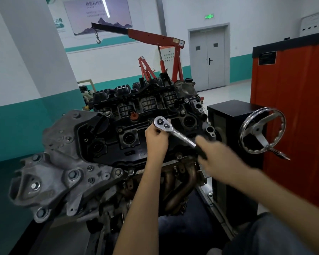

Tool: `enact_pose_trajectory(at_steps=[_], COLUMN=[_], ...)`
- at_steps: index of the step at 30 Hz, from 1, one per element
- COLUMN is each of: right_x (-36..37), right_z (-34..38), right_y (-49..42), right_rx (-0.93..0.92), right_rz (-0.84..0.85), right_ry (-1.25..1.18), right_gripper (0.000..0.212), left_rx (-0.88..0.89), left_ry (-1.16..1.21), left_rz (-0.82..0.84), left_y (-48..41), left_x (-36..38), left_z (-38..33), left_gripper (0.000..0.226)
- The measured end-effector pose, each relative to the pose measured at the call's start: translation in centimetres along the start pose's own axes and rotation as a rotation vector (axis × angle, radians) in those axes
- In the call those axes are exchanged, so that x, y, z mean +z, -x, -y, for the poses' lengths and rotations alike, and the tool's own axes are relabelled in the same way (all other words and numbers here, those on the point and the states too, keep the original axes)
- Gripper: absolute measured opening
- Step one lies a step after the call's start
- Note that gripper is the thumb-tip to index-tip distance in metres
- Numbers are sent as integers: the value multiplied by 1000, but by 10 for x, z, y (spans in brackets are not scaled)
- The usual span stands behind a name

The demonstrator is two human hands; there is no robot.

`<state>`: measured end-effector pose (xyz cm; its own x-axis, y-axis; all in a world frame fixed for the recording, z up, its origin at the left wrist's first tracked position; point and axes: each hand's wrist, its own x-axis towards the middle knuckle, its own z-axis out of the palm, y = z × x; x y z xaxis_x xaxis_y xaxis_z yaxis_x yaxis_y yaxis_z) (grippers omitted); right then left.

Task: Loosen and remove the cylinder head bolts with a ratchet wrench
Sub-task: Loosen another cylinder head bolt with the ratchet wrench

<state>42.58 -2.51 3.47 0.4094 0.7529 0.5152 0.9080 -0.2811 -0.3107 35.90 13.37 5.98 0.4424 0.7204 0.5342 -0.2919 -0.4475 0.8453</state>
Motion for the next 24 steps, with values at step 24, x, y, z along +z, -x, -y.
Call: enact_pose_trajectory(at_steps=[24], right_x=[22], right_z=[20], right_y=[12], right_rx=[106], right_rz=[-50], right_ry=[-177], right_gripper=[31], left_rx=[4], left_ry=[-26], left_rz=[-17], left_y=[0], left_x=[3], left_z=[1], left_gripper=[43])
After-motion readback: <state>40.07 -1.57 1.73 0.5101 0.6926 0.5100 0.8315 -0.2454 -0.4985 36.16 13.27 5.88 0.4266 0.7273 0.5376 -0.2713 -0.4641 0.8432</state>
